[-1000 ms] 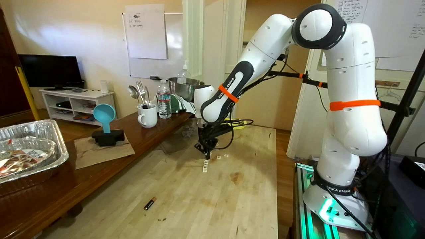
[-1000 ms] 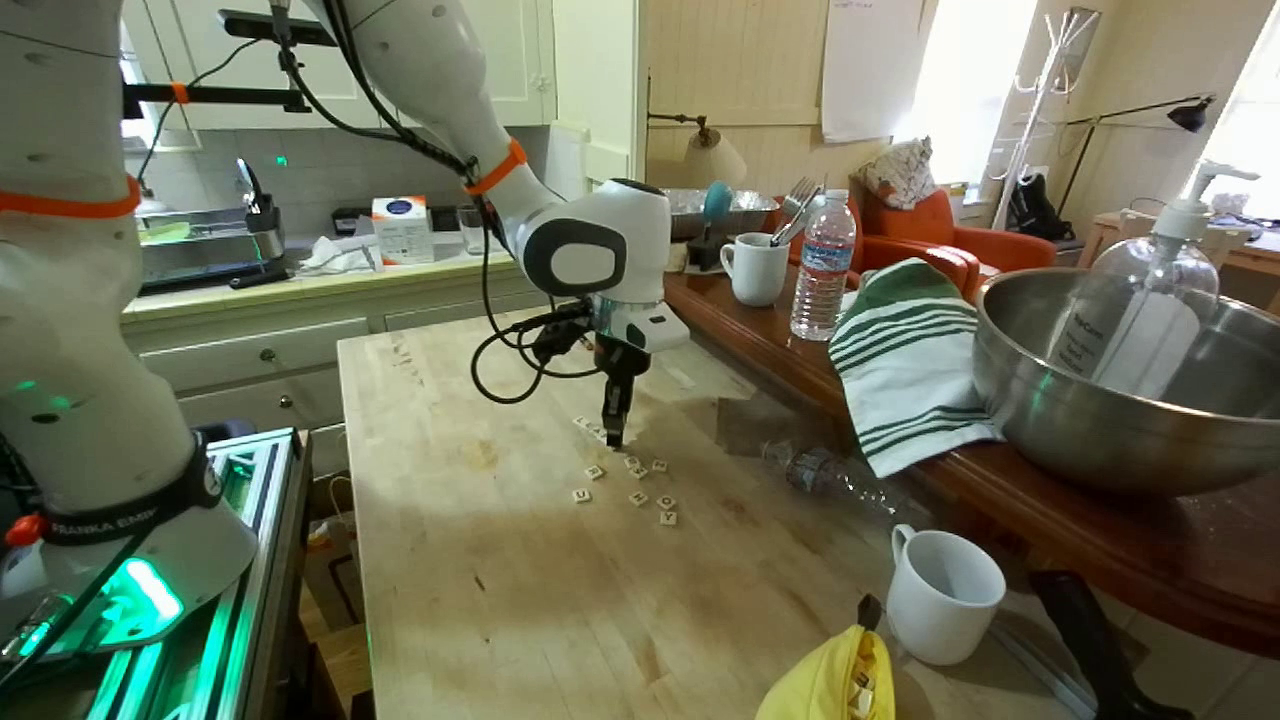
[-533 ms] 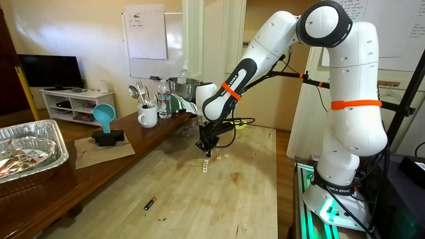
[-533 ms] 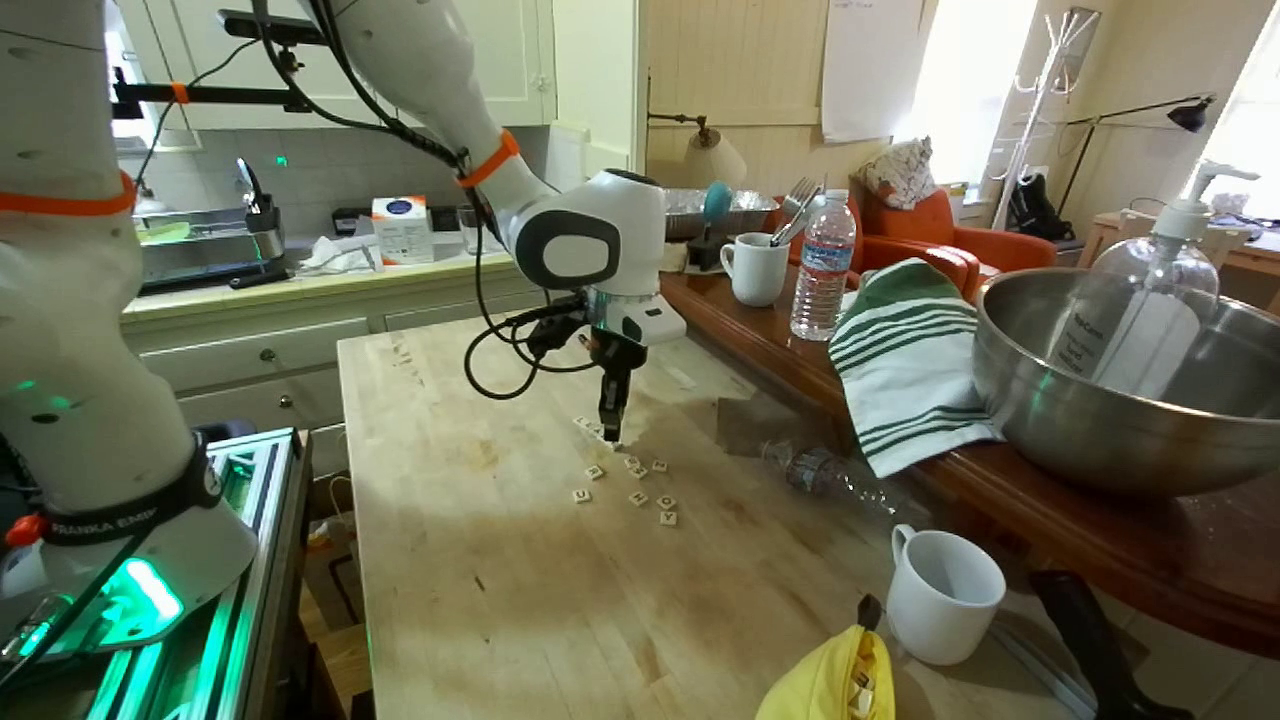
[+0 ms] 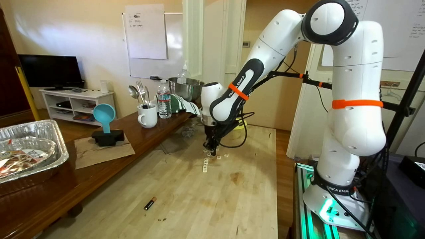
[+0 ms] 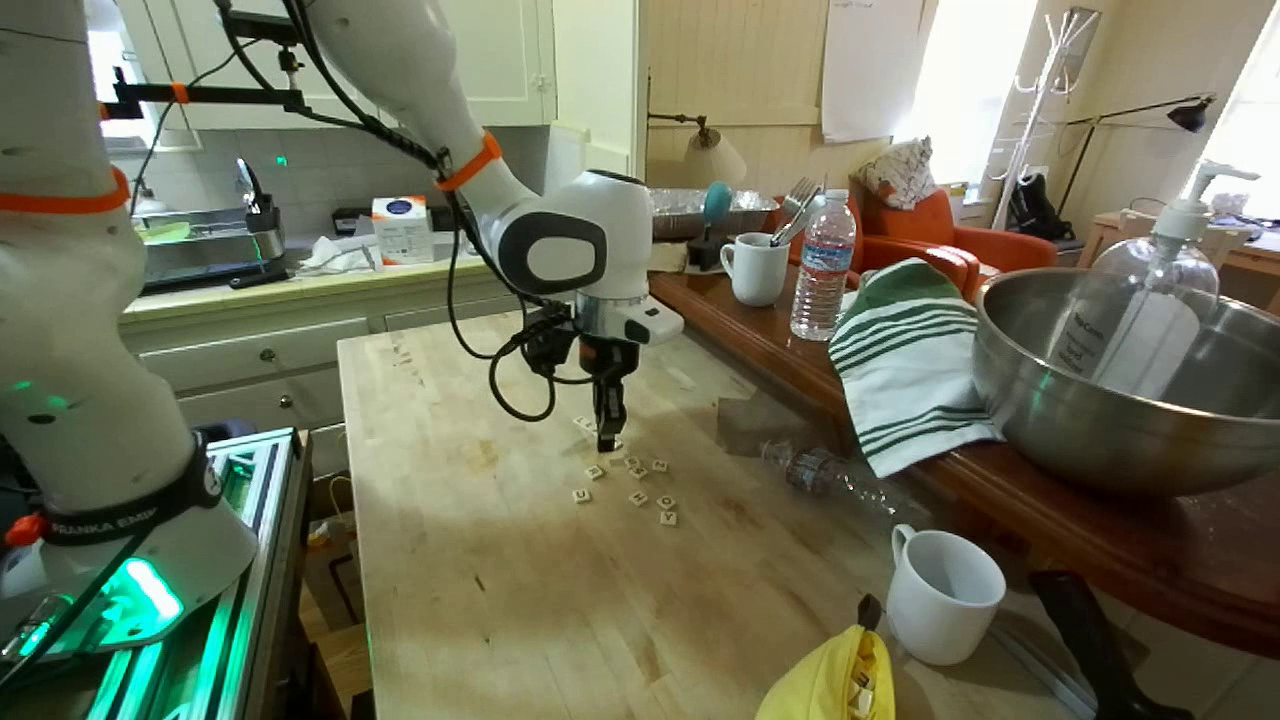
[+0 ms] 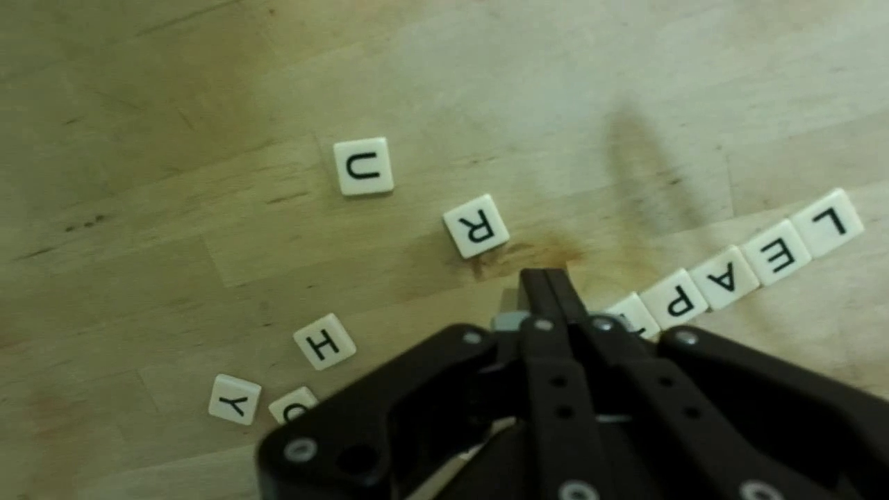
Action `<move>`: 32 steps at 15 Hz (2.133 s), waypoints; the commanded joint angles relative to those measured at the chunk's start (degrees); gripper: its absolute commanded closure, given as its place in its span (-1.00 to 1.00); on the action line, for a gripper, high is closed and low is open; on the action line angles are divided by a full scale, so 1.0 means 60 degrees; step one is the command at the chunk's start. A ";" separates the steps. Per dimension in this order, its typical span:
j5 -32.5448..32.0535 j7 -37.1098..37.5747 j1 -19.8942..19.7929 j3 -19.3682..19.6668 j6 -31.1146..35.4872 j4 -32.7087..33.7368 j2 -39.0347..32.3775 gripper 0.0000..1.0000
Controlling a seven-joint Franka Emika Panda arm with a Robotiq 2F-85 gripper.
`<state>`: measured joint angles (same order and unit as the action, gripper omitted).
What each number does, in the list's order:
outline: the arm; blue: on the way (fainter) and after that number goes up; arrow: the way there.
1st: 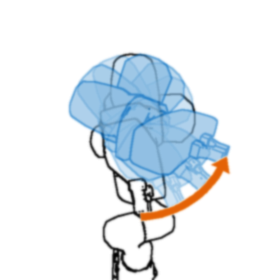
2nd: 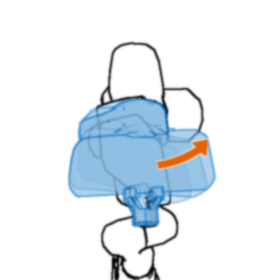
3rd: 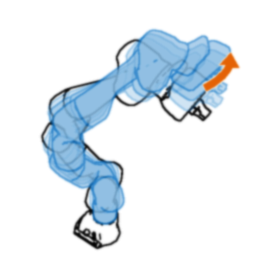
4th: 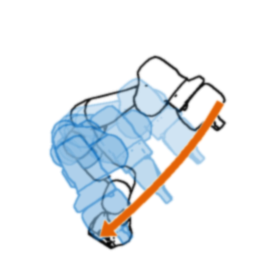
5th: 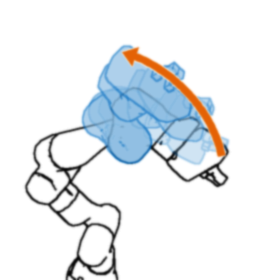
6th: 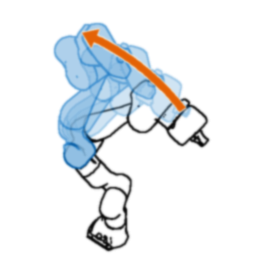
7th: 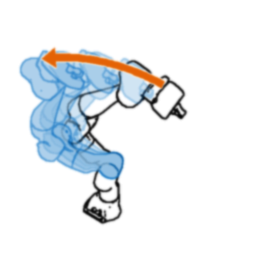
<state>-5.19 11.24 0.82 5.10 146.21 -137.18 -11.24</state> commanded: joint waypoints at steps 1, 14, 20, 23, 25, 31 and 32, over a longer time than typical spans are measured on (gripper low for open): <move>-0.0433 -0.0824 -0.0194 -0.0021 0.0662 -0.0470 0.0125 1.00; -0.1262 -0.2306 -0.0286 0.0026 0.1623 -0.1350 0.0368 1.00; -0.1118 -0.2683 -0.0432 -0.0059 0.2041 -0.1402 0.0245 1.00; -0.0745 -0.3082 -0.0602 -0.0180 0.2488 -0.1346 0.0006 1.00; -0.0354 -0.3404 -0.0749 -0.0327 0.2829 -0.1284 -0.0150 1.00; 0.1120 -0.4305 -0.1114 -0.0985 0.3030 -0.1036 -0.0412 1.00; 0.1240 -0.4331 -0.1137 -0.1032 0.3069 -0.0976 -0.0459 1.00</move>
<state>-1.32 -12.22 -4.51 0.90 162.62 -143.95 -11.40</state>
